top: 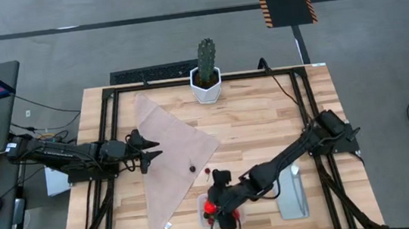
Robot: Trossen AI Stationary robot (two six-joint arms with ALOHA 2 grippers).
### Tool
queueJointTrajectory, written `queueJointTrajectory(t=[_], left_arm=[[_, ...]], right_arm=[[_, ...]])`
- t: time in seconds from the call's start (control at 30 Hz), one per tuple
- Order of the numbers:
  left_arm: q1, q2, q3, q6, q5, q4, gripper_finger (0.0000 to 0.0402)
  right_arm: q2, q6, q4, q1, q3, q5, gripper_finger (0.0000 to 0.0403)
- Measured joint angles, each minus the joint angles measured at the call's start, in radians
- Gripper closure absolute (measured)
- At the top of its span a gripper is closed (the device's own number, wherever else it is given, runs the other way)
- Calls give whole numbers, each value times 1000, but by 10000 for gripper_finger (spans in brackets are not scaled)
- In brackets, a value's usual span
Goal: Pick and placing Produce into tupperware
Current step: Put the black cherry into the transparent bin
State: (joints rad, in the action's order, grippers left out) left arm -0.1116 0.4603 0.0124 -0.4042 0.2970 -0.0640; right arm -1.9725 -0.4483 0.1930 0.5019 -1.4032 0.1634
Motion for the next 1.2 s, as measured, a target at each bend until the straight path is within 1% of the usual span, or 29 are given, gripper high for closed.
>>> queueJointTrajectory(t=[0.07, 0.13, 0.2, 0.4, 0.5, 0.57, 0.67, 0.73, 0.83, 0.93, 1.07, 1.2], left_arm=[[0, 0, 0, 0, 0, 0, 219], [0, 0, 0, 0, 0, 0, 219], [0, 0, 0, 0, 0, 0, 219], [0, 0, 0, 0, 0, 0, 219], [0, 0, 0, 0, 0, 0, 219], [0, 0, 0, 1, 2, -1, 219], [1, 0, 0, 37, 64, -14, 219], [6, -4, 0, 60, 71, -12, 219], [6, -5, 0, 56, 75, -13, 219], [6, 2, 0, 29, 85, -18, 219], [6, 1, 0, -62, 79, -50, 219], [6, 2, 0, -120, 125, -77, 219]], right_arm=[[27, 6, -13, -4, -4, 12, 107], [71, 35, 15, -7, -4, 37, 103], [120, 64, 44, 1, -3, 102, 101], [306, 142, 57, 61, 105, 449, 101], [401, 183, 0, 113, 195, 630, 101], [450, 207, -70, 152, 268, 717, 101], [518, 213, -159, 198, 379, 764, 101], [558, 212, -232, 219, 458, 787, 101], [596, 171, -304, 224, 567, 784, 101], [613, 112, -347, 217, 654, 797, 101], [612, 50, -414, 214, 756, 882, 101], [612, -21, -433, 221, 807, 886, 101]])
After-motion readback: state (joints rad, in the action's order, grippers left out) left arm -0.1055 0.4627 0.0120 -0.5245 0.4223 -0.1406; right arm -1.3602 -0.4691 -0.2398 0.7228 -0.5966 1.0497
